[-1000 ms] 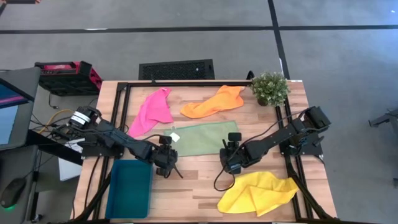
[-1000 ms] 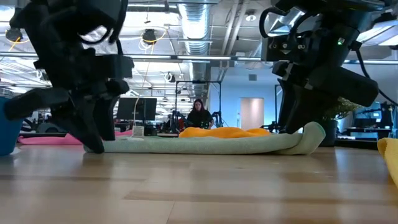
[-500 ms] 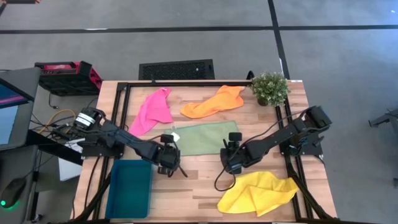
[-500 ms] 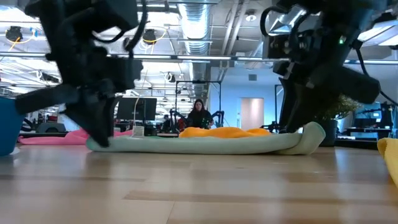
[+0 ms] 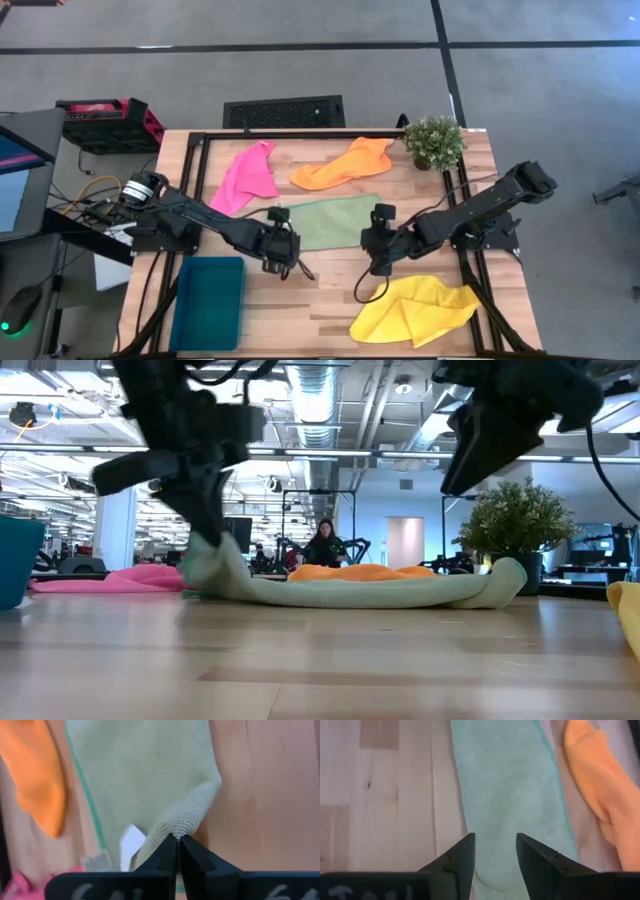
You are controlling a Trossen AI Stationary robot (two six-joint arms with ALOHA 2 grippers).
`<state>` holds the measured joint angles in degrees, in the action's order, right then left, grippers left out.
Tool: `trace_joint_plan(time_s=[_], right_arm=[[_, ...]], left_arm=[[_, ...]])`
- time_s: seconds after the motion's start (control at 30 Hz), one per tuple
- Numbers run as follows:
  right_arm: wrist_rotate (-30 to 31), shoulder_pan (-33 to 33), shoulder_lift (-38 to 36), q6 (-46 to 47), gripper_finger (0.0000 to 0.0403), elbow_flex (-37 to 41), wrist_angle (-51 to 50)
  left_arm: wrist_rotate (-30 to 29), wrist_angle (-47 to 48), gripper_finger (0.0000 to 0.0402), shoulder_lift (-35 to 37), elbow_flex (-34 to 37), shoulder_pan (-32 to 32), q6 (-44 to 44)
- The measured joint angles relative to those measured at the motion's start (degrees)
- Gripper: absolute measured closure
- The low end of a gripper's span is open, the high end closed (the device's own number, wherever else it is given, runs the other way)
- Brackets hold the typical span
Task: Fold microfiber towels
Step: Fold the green microfiber towel
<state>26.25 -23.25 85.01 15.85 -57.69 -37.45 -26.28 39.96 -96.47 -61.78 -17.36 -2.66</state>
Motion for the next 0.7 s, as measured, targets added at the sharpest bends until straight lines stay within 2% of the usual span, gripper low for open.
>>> trace_joint_plan(time_s=[0.17, 0.33, 0.7], right_arm=[[0.79, -0.02, -2.57, 1.09, 0.0239, 0.0, -1.07], [0.86, 0.0, -4.15, 2.22, 0.0239, 0.0, -2.53], [0.86, 0.0, -4.56, 2.79, 0.0241, 0.0, -3.4]], left_arm=[[0.42, -4.5, 0.0401, -0.33, -2.01, 3.07, 10.46], [3.74, -13.68, 0.0401, -0.33, -2.12, 6.89, 20.58], [10.67, -27.99, 0.0401, -0.48, -2.14, 11.93, 33.7]])
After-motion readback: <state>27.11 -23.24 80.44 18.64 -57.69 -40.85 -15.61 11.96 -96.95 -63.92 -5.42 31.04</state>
